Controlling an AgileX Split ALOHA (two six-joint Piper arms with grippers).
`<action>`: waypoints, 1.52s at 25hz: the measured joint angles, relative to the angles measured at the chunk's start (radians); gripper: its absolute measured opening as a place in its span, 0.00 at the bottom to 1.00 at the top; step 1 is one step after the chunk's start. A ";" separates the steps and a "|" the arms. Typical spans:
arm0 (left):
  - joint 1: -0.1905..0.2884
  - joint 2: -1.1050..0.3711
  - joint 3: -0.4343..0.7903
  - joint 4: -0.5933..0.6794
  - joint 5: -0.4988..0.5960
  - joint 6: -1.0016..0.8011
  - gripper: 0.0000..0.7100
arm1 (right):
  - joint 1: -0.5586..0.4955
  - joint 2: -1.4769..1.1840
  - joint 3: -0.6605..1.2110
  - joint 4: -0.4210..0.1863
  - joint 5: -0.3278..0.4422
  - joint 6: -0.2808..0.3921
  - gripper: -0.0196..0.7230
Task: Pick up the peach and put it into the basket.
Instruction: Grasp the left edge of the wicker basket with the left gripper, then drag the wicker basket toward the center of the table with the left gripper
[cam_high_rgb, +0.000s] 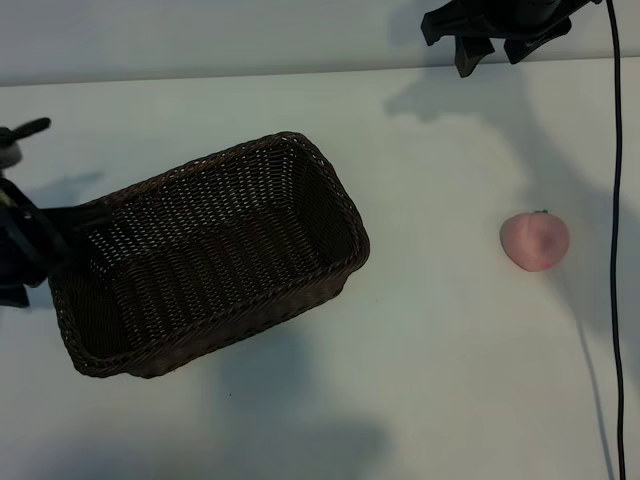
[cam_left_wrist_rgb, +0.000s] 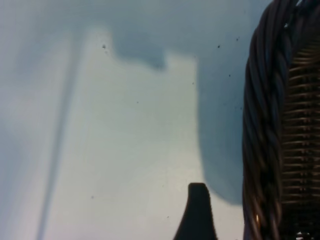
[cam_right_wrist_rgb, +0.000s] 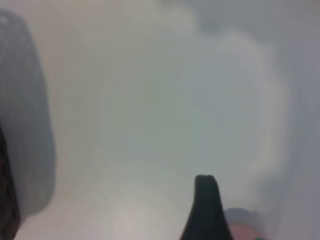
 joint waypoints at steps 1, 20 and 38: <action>0.000 0.021 0.000 -0.001 -0.006 0.000 0.84 | 0.000 0.000 0.000 0.000 0.000 0.000 0.73; 0.000 0.216 0.000 -0.103 -0.139 0.099 0.72 | 0.000 0.000 0.000 0.001 0.000 -0.001 0.73; 0.004 0.220 0.000 -0.162 -0.182 0.208 0.36 | 0.000 0.000 0.000 0.012 0.000 -0.001 0.73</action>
